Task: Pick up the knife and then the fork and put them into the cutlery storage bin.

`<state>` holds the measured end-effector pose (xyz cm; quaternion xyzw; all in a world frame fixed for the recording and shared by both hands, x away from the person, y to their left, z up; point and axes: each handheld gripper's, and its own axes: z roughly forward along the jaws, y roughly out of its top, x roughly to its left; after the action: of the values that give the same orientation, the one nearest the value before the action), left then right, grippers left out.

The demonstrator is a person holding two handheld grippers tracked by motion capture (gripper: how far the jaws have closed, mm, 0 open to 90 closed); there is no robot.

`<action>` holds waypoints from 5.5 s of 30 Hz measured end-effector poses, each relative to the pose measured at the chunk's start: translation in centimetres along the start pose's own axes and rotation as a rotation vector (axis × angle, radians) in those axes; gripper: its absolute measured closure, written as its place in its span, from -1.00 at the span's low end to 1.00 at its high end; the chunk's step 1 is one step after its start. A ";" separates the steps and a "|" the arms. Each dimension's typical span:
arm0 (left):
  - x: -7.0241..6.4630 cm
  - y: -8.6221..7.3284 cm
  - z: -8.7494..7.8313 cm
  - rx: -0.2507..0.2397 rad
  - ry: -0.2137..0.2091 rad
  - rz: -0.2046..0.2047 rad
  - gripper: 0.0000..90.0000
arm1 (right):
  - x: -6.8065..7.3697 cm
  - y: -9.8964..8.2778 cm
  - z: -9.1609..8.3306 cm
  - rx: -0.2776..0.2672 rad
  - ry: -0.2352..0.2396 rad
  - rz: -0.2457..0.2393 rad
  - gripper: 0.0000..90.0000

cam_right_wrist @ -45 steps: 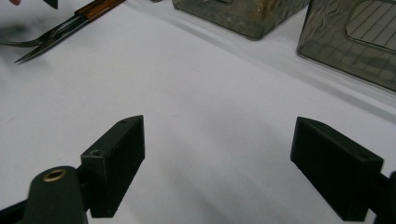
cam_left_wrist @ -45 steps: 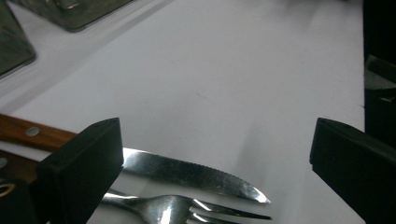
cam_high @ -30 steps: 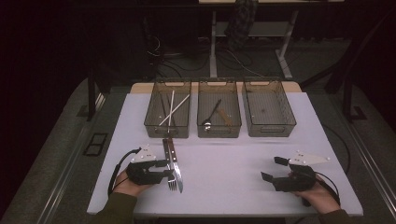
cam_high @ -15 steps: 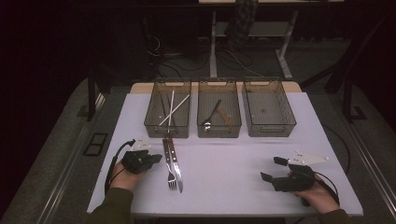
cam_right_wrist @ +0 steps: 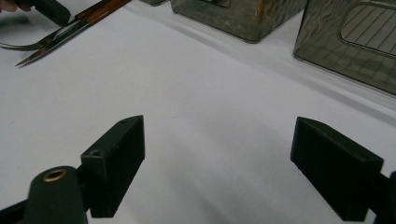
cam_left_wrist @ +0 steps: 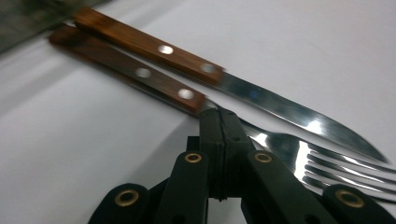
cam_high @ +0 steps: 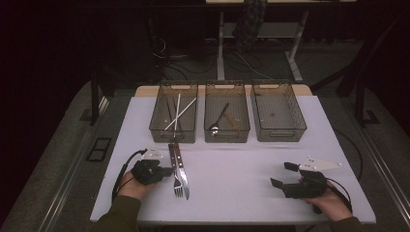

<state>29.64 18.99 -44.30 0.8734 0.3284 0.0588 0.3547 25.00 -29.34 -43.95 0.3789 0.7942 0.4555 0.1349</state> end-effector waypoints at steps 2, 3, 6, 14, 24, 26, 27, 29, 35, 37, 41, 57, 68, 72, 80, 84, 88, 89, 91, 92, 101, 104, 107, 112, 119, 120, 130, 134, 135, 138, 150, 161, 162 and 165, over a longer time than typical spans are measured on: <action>-0.5 0.1 0.1 0.004 -0.020 0.014 0.98 | 0.0 0.0 0.0 0.000 0.001 0.000 -0.61; -0.7 0.1 0.2 0.003 -0.027 0.018 0.98 | 0.0 0.0 0.1 0.000 0.001 0.000 -0.61; -1.1 0.3 0.6 -0.003 -0.055 0.024 0.98 | 0.0 0.0 0.1 0.001 0.003 0.001 -0.61; -2.1 1.6 2.1 0.000 -0.085 0.076 0.98 | -0.1 0.0 0.1 0.000 0.002 0.009 -0.61; -2.1 3.4 3.7 -0.006 -0.077 0.115 0.98 | -0.1 0.0 0.2 0.000 0.002 0.008 -0.61; -2.1 3.7 4.0 -0.011 -0.077 0.115 0.98 | 0.0 0.0 0.2 0.001 0.002 0.005 -0.61; -2.0 3.9 4.2 -0.010 -0.077 0.116 0.98 | 0.0 0.0 0.2 0.001 0.002 0.006 -0.61; -1.9 4.3 4.5 -0.011 -0.074 0.115 0.98 | -0.1 0.0 0.2 0.002 0.002 0.006 -0.61; -1.3 5.5 5.6 -0.018 -0.065 0.109 0.98 | 0.0 0.0 0.2 0.004 0.003 0.006 -0.61; -1.1 5.8 5.9 -0.020 -0.058 0.109 0.98 | -0.1 0.0 0.2 0.004 0.003 0.005 -0.61; -0.8 6.4 6.4 -0.026 -0.045 0.103 0.98 | -0.1 0.0 0.3 0.007 0.007 0.005 -0.61; 0.0 3.9 1.3 -0.056 -0.004 0.121 0.54 | 0.1 -0.1 0.4 0.016 0.013 -0.011 -0.61; 0.7 2.9 1.5 -0.051 0.000 0.140 0.57 | 0.3 0.0 0.7 0.020 0.020 -0.017 -0.61; 0.8 2.9 1.9 -0.037 -0.007 0.149 0.62 | 0.4 0.0 0.8 0.026 0.024 -0.019 -0.61; 0.5 2.7 2.5 -0.005 -0.003 0.164 0.63 | 0.3 0.0 0.7 0.022 0.024 -0.019 -0.61; 0.6 2.6 2.6 -0.014 -0.015 0.148 0.62 | 0.3 0.0 0.6 0.020 0.028 -0.018 -0.61; 0.6 2.4 2.6 -0.028 -0.021 0.127 0.68 | 0.3 0.0 0.8 0.018 0.036 -0.031 -0.61; 0.6 2.4 2.6 -0.025 -0.020 0.127 0.69 | 0.4 0.0 0.8 0.013 0.042 -0.031 -0.61; 0.5 2.5 2.6 -0.021 -0.008 0.132 0.70 | 0.5 0.1 0.8 0.008 0.044 -0.030 -0.61; 0.4 2.6 2.5 -0.017 -0.005 0.130 0.70 | 0.5 0.2 0.8 0.008 0.043 -0.025 -0.61; -0.9 3.7 2.0 -0.066 -0.031 0.092 0.70 | 0.5 1.4 1.0 0.038 0.052 0.007 -0.61; -1.8 4.4 2.0 -0.079 -0.037 0.090 0.71 | 0.9 2.1 1.1 0.028 0.075 -0.006 -0.61; -2.9 5.1 2.1 -0.080 -0.045 0.089 0.71 | 1.1 2.9 1.7 0.028 0.119 0.006 -0.61; -5.0 6.4 2.8 -0.091 -0.067 0.115 0.70 | 1.7 4.2 3.3 0.052 0.167 0.004 -0.60; -7.3 7.7 3.6 -0.120 -0.105 0.147 0.70 | 2.2 5.6 4.8 0.036 0.189 0.028 -0.59; -7.7 7.8 3.7 -0.125 -0.108 0.145 0.70 | 2.2 5.8 5.0 0.032 0.199 0.040 -0.50; -9.8 8.4 4.1 -0.167 -0.110 0.189 0.70 | 1.8 6.7 6.2 -0.013 0.256 0.133 0.02; -9.6 8.5 3.9 -0.181 -0.116 0.178 0.70 | 1.5 6.7 6.6 -0.028 0.273 0.170 0.16; -9.6 8.4 3.9 -0.184 -0.116 0.177 0.70 | 1.5 6.7 6.6 -0.034 0.274 0.174 0.22; -9.6 8.4 3.9 -0.187 -0.116 0.174 0.70 | 1.4 6.8 6.8 -0.057 0.285 0.192 0.38; -9.3 8.3 3.7 -0.222 -0.147 0.156 0.69 | 1.9 8.8 6.1 -0.155 0.309 0.156 0.80; -9.2 8.2 3.7 -0.257 -0.203 0.162 0.55 | 2.5 10.5 6.2 -0.186 0.305 0.139 0.92; -9.2 8.2 3.6 -0.260 -0.200 0.166 0.48 | 2.5 10.7 6.1 -0.189 0.297 0.137 0.93; -8.7 7.9 3.2 -0.273 -0.184 0.158 0.30 | 2.2 11.1 5.8 -0.192 0.275 0.129 0.93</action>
<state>28.16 7.58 -40.37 0.8420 0.2138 0.0504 0.4927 32.10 -20.84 -37.64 0.3485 0.7321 0.5845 0.0310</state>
